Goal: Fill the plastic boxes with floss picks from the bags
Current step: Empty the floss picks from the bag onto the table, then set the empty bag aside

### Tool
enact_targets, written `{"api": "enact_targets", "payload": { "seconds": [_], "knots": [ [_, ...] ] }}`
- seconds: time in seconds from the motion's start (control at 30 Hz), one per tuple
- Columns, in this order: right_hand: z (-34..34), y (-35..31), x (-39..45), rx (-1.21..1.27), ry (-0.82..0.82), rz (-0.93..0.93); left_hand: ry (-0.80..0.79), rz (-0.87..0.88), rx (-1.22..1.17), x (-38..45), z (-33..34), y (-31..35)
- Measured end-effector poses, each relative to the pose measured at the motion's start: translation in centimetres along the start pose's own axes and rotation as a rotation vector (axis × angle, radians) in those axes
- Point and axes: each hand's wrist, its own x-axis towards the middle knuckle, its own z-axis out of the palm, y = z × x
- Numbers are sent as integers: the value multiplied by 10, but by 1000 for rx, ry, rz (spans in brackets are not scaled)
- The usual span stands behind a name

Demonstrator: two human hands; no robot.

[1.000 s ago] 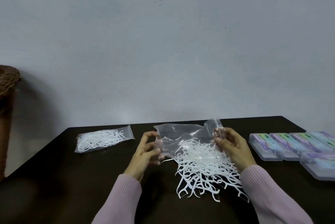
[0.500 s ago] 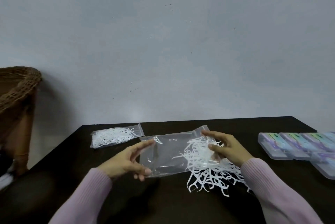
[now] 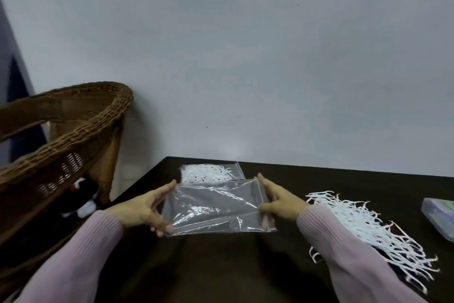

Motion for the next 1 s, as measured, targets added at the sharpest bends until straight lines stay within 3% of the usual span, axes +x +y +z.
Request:
{"api": "enact_targets", "payload": {
  "seconds": [0.17,0.27,0.43,0.5,0.57,0.67,0.73,1.0],
  "knots": [
    [42,-7,27,-32,-17,69,219,-49,96,-19,-29,-29],
    [67,-11,37,-135,-26,68,375,-172,186,-25,-43,-49],
    [101,-21,41,-521,162,102,489,-279,506,-29,-31,-65],
    [116,-29,40,-766,239,65,587,-228,654,-25,-19,-68],
    [127,-32,44,-853,243,-41,639,-137,690,-15,-3,-67],
    [148,-31,53,-884,77,-109,535,-27,683,4,22,-64],
    [159,-25,60,-864,-32,-71,432,-50,783,16,35,-65],
    [157,-13,68,-938,-75,45,341,-162,785,25,26,-72]
  ]
}}
